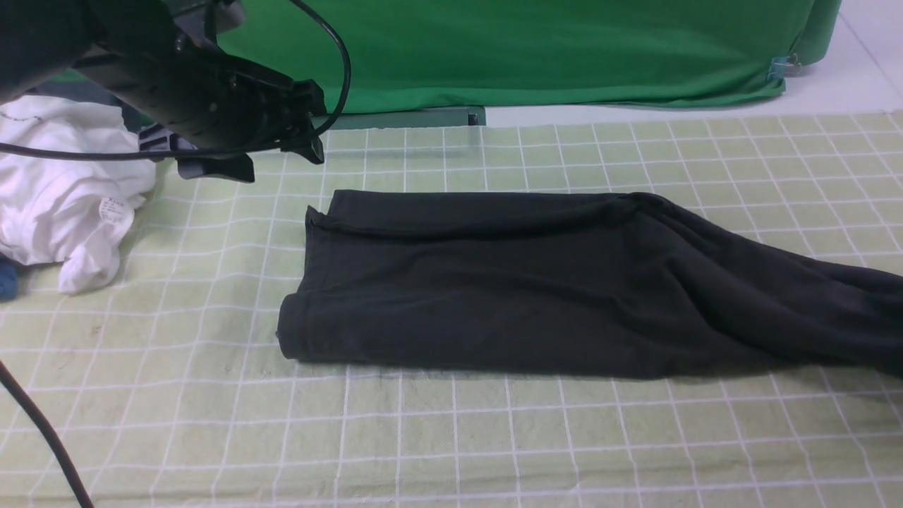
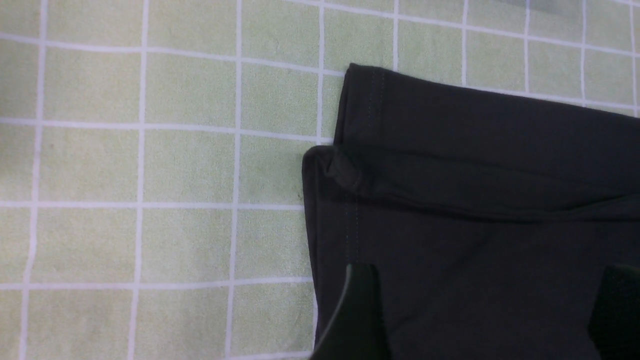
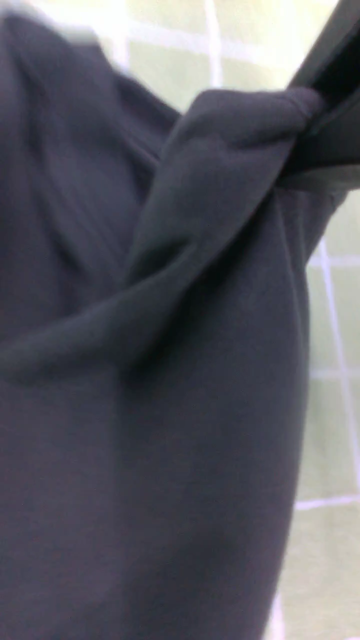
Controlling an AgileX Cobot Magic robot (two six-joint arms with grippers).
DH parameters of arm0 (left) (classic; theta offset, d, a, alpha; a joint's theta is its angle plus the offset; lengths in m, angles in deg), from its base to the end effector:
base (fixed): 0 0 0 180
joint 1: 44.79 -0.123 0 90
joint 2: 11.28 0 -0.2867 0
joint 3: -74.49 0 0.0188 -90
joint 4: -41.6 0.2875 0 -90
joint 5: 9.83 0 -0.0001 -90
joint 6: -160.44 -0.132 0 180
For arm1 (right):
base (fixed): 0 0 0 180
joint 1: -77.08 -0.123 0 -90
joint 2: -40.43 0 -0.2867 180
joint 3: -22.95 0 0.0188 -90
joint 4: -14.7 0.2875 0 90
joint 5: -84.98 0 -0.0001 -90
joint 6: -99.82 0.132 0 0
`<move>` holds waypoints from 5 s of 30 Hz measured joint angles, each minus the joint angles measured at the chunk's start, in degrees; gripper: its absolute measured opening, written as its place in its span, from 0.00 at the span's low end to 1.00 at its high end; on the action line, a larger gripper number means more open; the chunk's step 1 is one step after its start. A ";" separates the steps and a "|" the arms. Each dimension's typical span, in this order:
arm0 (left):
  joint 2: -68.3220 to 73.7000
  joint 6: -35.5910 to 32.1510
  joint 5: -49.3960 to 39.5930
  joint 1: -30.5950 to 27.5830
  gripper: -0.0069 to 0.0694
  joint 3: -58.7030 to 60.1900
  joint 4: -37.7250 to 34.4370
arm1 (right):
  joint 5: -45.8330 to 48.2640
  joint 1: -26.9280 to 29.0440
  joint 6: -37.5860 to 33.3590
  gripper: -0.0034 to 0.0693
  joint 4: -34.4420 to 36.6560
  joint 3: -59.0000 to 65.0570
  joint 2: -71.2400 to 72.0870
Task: Fold a long-sleeved shirt over a green coffee tablecloth.
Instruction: 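Pull the folded dark garment lengthwise by its ends to straighten it flat on the table, then fold the right end of the dark garment over onto its left end with the right gripper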
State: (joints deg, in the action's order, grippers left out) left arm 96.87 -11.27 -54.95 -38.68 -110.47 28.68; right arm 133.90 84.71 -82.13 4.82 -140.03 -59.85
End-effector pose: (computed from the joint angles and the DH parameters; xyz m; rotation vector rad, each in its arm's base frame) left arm 0.4386 -0.0680 0.2381 -0.1975 2.5902 -0.3570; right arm 0.3419 -0.0630 0.1630 0.0020 2.9051 -0.2375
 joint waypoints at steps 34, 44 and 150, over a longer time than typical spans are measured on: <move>5.33 -9.70 -6.07 1.48 0.30 0.00 -6.39 | 5.98 4.07 5.71 0.13 -10.84 -25.93 -10.36; 17.13 -14.70 3.38 4.75 0.10 -1.10 -11.25 | 19.32 4.07 1.47 0.04 1.33 -29.53 -8.57; -3.72 -20.87 -13.88 -1.39 0.11 0.78 -10.07 | -18.15 -49.38 18.18 0.26 18.34 -34.56 -26.29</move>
State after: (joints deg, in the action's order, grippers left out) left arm 93.15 -32.13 -68.83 -40.07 -109.69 18.61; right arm 115.75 35.33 -63.95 23.16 -174.59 -86.15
